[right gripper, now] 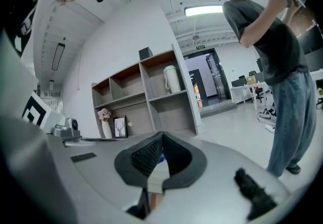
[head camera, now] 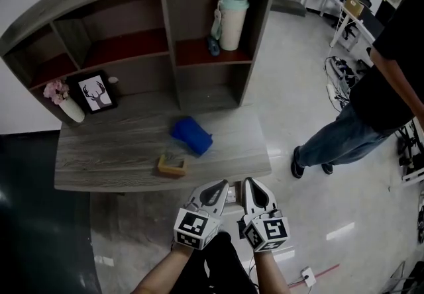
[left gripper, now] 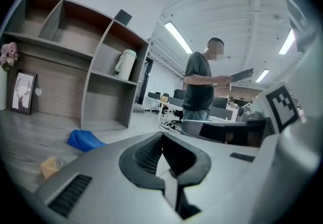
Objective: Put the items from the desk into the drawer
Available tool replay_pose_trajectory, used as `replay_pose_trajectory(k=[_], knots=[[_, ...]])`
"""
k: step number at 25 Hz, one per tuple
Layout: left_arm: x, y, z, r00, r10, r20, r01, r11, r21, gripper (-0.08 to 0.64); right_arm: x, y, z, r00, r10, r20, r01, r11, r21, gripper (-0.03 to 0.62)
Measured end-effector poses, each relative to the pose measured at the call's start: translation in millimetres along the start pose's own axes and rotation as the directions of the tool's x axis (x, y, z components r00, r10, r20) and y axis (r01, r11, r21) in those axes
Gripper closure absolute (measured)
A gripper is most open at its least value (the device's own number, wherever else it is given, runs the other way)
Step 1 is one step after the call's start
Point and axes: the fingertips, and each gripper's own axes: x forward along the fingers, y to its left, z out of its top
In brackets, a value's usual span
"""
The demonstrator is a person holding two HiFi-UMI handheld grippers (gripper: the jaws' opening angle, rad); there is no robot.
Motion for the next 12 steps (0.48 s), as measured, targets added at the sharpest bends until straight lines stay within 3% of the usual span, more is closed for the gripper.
replay_pose_trajectory(k=[12], knots=[[-12,-15,51,0.997,-0.023,0.069,0.021,1.000,0.023,0.549,-15,16,40,0.999,-0.015,0.050,0.016,1.000,-0.023,0.580]])
